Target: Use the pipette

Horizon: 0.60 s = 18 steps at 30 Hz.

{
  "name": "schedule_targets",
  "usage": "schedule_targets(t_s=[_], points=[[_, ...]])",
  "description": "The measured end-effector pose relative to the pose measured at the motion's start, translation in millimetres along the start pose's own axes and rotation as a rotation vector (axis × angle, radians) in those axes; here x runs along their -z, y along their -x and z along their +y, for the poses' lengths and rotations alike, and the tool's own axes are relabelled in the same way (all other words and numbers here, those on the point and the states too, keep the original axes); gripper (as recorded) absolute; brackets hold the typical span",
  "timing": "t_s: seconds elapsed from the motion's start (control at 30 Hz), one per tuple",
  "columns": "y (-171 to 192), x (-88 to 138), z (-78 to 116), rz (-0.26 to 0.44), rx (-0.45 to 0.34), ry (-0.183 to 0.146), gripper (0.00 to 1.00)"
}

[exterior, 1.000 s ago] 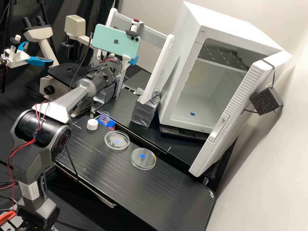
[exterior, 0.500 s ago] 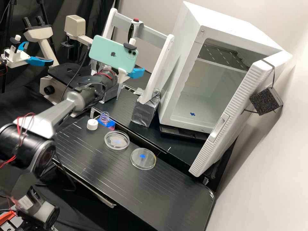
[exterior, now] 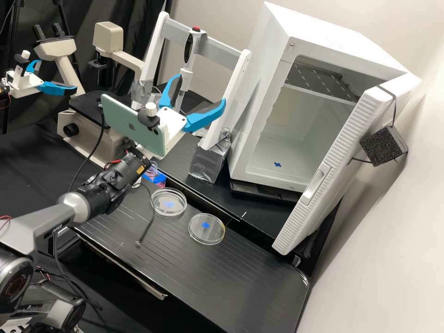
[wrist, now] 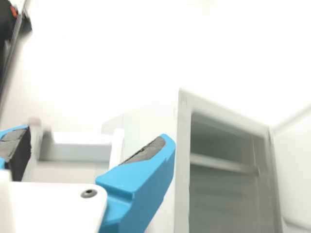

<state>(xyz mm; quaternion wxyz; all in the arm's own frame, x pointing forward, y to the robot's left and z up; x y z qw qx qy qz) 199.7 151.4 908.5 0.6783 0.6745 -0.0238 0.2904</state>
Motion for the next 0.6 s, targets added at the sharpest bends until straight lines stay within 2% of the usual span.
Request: schedule_targets(t_s=[0.07, 0.2, 0.3, 0.6], points=[[4.9, -5.7, -5.1, 0.0, -0.006, -0.008, 1.0], [14.4, -17.6, -13.1, 0.038, -0.018, -0.093, 1.0], [16.5, -22.8, -18.3, 0.038, -0.007, -0.127, 1.0], [23.9, -30.8, -31.8, 0.01, 0.054, -0.135, 1.0]])
